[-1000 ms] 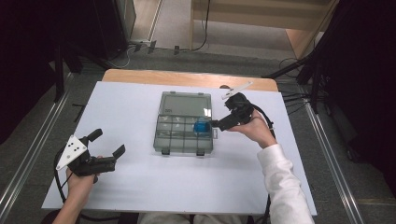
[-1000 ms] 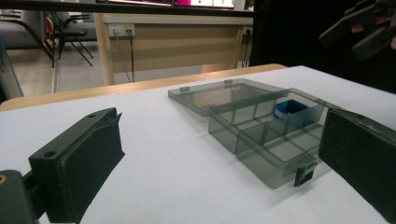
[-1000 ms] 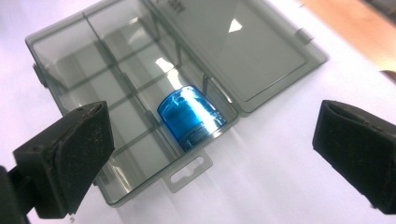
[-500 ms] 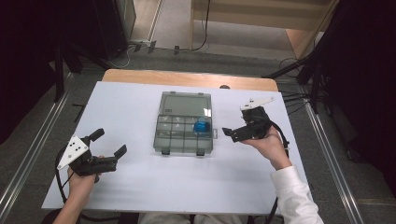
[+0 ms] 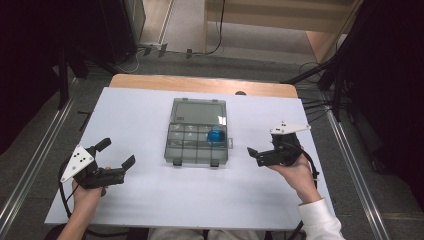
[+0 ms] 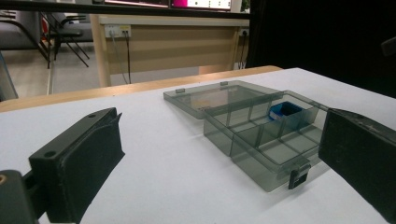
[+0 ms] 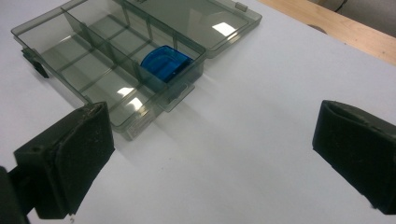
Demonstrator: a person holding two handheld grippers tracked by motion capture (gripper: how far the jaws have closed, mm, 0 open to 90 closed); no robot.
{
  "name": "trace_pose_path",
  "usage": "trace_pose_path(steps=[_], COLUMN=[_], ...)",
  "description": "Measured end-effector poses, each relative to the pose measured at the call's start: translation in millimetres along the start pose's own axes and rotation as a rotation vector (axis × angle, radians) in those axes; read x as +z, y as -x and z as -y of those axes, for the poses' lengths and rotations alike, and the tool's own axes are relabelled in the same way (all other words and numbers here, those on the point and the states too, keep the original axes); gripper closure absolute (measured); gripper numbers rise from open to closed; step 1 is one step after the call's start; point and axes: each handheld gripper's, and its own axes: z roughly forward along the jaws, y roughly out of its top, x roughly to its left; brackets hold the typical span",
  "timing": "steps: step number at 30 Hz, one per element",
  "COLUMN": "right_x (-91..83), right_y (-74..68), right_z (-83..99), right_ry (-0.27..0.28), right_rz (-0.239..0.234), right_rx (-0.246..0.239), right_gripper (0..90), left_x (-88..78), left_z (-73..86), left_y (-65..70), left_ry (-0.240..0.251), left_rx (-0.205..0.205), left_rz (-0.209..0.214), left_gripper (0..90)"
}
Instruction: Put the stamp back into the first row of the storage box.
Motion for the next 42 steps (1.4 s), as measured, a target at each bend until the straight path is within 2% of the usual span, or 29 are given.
trace_pose_path(steps=[1,2,5,7,11,16,22,25,30,34,36,37,42], right_x=[-1.7,-5.4,-8.1,-10.3,-14.4,-24.2,-32.9,-34.9,-30.6,-25.2,-25.2,-26.0,-26.6], right_y=[0.4,1.4,3.4,5.4,8.3,11.2,10.7,8.1,4.4,1.9,2.5,3.0,2.8], right_z=[3.0,11.5,19.2,28.3,44.3,69.3,81.8,93.6,106.1,117.5,118.6,118.5,118.2], right_ry=[-0.002,0.035,0.044,0.080,0.118,0.243,0.304,0.357,0.368,0.374,0.379,0.395,0.402], right_rz=[0.007,0.025,0.038,0.045,0.054,0.056,0.074,0.083,0.085,0.108,0.115,0.113,0.122], right_rx=[0.004,0.013,0.039,0.057,0.078,0.095,0.096,0.084,0.082,0.110,0.117,0.136,0.130], right_gripper=[0.0,0.0,0.0,0.0,0.0,0.0,0.0,0.0,0.0,0.0,0.0,0.0,0.0], left_x=[0.0,0.0,0.0,0.1,-0.1,-0.9,-1.0,-0.9,-0.2,1.0,1.3,1.4,1.1], left_z=[0.0,0.0,0.1,0.1,0.2,0.7,1.3,1.7,2.8,3.1,3.1,3.2,3.0], left_y=[-0.2,-0.2,-0.1,0.0,0.0,-2.1,-2.7,-2.5,-2.9,-1.2,-1.0,-1.1,-1.4], left_ry=[-0.002,-0.002,-0.004,-0.004,-0.006,-0.007,-0.014,-0.017,-0.026,-0.033,-0.034,-0.036,-0.032], left_rx=[0.002,0.003,0.003,0.002,0.002,-0.005,-0.011,-0.016,-0.024,-0.024,-0.023,-0.022,-0.026], left_rz=[0.001,-0.001,-0.001,0.000,0.003,-0.009,-0.016,-0.017,-0.012,-0.004,-0.001,-0.001,-0.004], left_gripper=[0.0,0.0,0.0,0.0,0.0,0.0,0.0,0.0,0.0,0.0,0.0,0.0,0.0])
